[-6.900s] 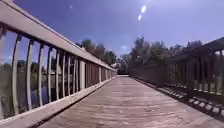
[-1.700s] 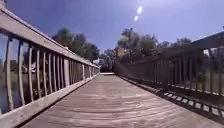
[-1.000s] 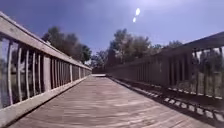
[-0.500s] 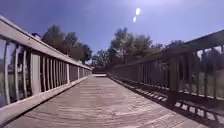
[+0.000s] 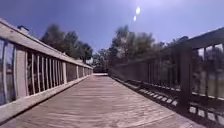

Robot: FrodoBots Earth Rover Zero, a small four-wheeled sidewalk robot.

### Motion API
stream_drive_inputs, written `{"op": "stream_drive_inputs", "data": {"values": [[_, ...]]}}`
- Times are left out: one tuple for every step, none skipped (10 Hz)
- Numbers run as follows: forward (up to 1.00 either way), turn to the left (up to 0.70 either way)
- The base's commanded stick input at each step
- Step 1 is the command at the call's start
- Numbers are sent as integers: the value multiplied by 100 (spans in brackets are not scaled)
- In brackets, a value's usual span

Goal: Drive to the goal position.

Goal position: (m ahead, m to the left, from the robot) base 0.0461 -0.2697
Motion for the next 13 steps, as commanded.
{"op": "stream_drive_inputs", "data": {"values": [[70,0],[70,0],[70,0],[70,0],[70,0],[70,0],[70,0],[70,0],[70,0],[70,0],[70,0],[70,0],[70,0]]}}
